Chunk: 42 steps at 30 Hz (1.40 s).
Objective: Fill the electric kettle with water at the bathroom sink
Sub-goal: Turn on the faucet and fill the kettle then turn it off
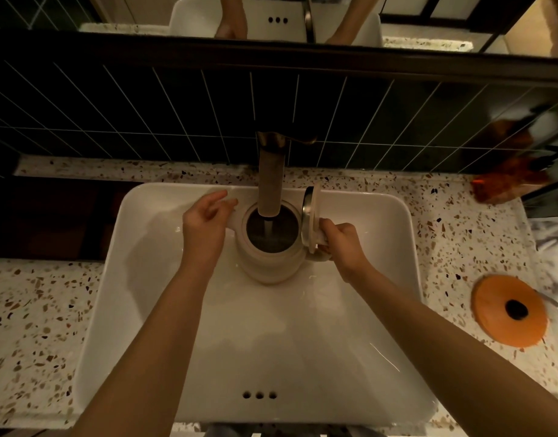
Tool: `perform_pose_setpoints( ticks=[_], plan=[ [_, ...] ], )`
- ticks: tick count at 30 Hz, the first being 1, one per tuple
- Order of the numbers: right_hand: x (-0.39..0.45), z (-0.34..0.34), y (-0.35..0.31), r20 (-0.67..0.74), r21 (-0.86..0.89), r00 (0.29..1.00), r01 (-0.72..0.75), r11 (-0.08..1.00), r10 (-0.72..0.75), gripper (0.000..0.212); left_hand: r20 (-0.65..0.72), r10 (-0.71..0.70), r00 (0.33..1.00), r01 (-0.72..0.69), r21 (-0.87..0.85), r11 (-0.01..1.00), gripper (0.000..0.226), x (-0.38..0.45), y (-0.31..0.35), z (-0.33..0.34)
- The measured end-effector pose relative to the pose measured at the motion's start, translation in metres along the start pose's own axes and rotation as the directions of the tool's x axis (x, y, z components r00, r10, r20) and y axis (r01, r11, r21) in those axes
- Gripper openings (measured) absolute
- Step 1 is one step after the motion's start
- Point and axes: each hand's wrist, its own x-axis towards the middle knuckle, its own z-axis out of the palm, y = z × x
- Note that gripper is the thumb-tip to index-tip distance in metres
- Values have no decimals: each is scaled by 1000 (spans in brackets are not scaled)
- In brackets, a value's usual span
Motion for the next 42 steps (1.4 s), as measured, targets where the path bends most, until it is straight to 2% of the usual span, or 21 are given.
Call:
perform_pose_setpoints(
  ticks=[2,4,6,8,10,12,14,16,23,29,36,38,40,42],
  plan=[
    [1,0,0,-6,-3,1000,-6,1000,6,36,27,147,989,-149,80,986,24,7,11,0],
    [1,0,0,-5,-3,1000,-8,1000,8,36,83,287,954,-298,213,931,29,14,25,3],
    [1,-1,-1,0,0,1000,-10,1000,10,33,166,413,896,-445,313,839,33,20,41,8],
    [1,-1,-1,6,16,1000,-14,1000,14,34,285,521,805,-593,348,726,37,26,56,15],
    [1,-1,-1,15,18,1000,-16,1000,16,35,441,562,700,-710,345,614,44,29,67,22],
    [0,-1,-1,19,3,1000,-14,1000,14,33,591,541,598,-792,334,511,49,32,73,29],
    [1,-1,-2,19,4,1000,-15,1000,15,34,677,503,538,-831,323,453,51,34,76,36],
    [1,-1,-3,8,19,1000,-18,1000,18,34,702,483,523,-838,321,441,51,37,76,39],
    [2,-1,-2,-9,66,999,-46,997,46,38,684,496,535,-829,312,464,52,39,64,42],
    [3,1,-3,-30,19,998,-50,999,51,28,680,506,531,-835,316,451,50,41,61,43],
    [3,2,-4,-23,9,998,-56,998,56,28,679,503,535,-837,346,424,51,37,60,43],
    [2,3,-5,-23,-2,998,-64,998,64,34,692,497,524,-847,365,386,51,36,60,43],
    [2,3,-5,-27,-15,997,-72,997,71,44,724,477,498,-867,398,300,49,33,58,46],
    [1,3,-6,-34,-23,996,-82,996,81,39,730,471,494,-869,422,258,48,29,55,49]
  ],
)
